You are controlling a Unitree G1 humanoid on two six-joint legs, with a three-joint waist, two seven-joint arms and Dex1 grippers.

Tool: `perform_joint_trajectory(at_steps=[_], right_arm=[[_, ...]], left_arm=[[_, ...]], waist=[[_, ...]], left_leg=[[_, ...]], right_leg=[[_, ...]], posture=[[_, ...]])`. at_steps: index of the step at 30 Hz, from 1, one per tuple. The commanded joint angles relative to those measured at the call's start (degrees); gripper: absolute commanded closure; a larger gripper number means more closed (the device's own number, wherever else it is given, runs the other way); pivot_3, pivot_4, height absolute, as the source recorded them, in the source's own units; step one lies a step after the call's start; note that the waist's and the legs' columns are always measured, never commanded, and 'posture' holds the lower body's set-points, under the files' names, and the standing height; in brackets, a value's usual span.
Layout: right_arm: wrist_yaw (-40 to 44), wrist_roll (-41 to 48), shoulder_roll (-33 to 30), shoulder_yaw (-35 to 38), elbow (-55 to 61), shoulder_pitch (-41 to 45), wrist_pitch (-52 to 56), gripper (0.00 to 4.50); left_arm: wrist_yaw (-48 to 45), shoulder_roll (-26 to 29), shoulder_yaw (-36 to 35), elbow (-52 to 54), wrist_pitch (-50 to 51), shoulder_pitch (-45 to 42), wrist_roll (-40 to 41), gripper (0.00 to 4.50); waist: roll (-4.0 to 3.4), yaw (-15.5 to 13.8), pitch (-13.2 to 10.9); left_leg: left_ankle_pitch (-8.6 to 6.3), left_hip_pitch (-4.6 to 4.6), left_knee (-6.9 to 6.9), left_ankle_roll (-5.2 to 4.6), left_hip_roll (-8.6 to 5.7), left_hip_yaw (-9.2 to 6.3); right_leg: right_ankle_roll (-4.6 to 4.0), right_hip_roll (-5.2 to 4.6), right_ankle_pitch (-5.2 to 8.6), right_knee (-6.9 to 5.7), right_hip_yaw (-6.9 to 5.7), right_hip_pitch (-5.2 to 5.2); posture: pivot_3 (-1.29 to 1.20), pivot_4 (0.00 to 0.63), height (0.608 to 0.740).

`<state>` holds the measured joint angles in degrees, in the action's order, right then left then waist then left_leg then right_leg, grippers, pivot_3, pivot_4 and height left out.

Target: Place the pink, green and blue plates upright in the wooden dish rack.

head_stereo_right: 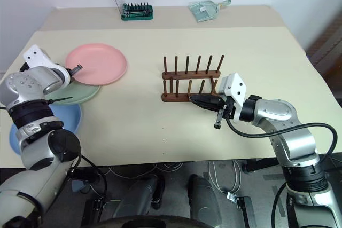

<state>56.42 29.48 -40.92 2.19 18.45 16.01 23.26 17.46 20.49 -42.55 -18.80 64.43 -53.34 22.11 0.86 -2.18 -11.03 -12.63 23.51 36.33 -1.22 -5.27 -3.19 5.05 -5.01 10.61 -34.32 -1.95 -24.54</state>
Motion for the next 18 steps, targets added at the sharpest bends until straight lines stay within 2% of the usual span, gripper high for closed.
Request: perform_joint_trajectory(at_steps=[1, 6, 9, 11, 14, 18], right_arm=[[0.06, 0.38, -1.6, 1.98, 3.5, 2.87, -0.72, 4.5], [-1.03, 2.87, -2.31, 1.71, 5.48, 8.34, 3.48, 4.5], [-2.67, 3.58, -0.86, -0.21, 5.51, 15.31, 6.39, 3.67], [-3.56, -2.57, 0.95, -5.27, 4.44, 20.87, 2.97, 2.69], [-5.78, -14.48, 3.82, -12.89, 1.03, 26.23, -6.21, 1.2], [-7.44, -25.32, 6.27, -18.59, -4.84, 29.4, -17.86, 1.2]], left_arm=[[-1.18, 0.07, 0.49, 7.26, 0.67, 0.22, 2.24, 4.44], [-3.16, 0.1, 2.92, 13.83, 1.52, 0.25, 3.72, 4.44], [-10.27, 1.75, 10.17, 21.44, 0.08, 1.75, 4.93, 4.5], [-16.22, 1.41, 13.44, 28.01, -1.3, 2.53, 8.47, 4.5], [-19.4, 2.23, 18.31, 32.75, -2.09, 3.09, 8.54, 4.5], [-20.17, 2.18, 23.24, 36.41, -3.08, 2.87, 7.49, 4.5]], waist=[[0.0, 0.03, 0.0], [0.01, 0.04, 0.0], [0.01, 0.04, -0.01], [0.01, 0.15, -0.01], [0.01, 0.1, -0.01], [0.02, 0.14, 0.0]], left_leg=[[0.0, 0.0, 0.0, 0.0, 0.0, 0.0], [0.01, 0.0, 0.0, 0.02, 0.02, 0.0], [0.01, 0.01, 0.01, 0.02, 0.01, 0.01], [0.01, 0.02, 0.01, 0.02, 0.01, 0.05], [0.01, 0.02, -0.02, 0.03, 0.02, 0.05], [0.15, 0.02, -0.02, 0.22, -0.01, 0.08]], right_leg=[[0.0, 0.0, 0.0, 0.0, 0.0, 0.0], [-0.01, 0.01, -0.01, -0.01, 0.02, -0.02], [-0.03, 0.01, -0.02, 0.0, 0.02, -0.01], [-0.05, 0.01, -0.03, 0.0, 0.05, -0.05], [-0.06, 0.01, -0.02, 0.01, 0.05, -0.06], [-0.06, 0.04, -0.02, 0.01, 0.07, -0.06]], posture=[[0.0, 0.15, 0.74], [0.0, 0.15, 0.74], [0.0, 0.15, 0.74], [0.0, 0.15, 0.74], [0.0, 0.15, 0.74], [0.0, 0.15, 0.74]])
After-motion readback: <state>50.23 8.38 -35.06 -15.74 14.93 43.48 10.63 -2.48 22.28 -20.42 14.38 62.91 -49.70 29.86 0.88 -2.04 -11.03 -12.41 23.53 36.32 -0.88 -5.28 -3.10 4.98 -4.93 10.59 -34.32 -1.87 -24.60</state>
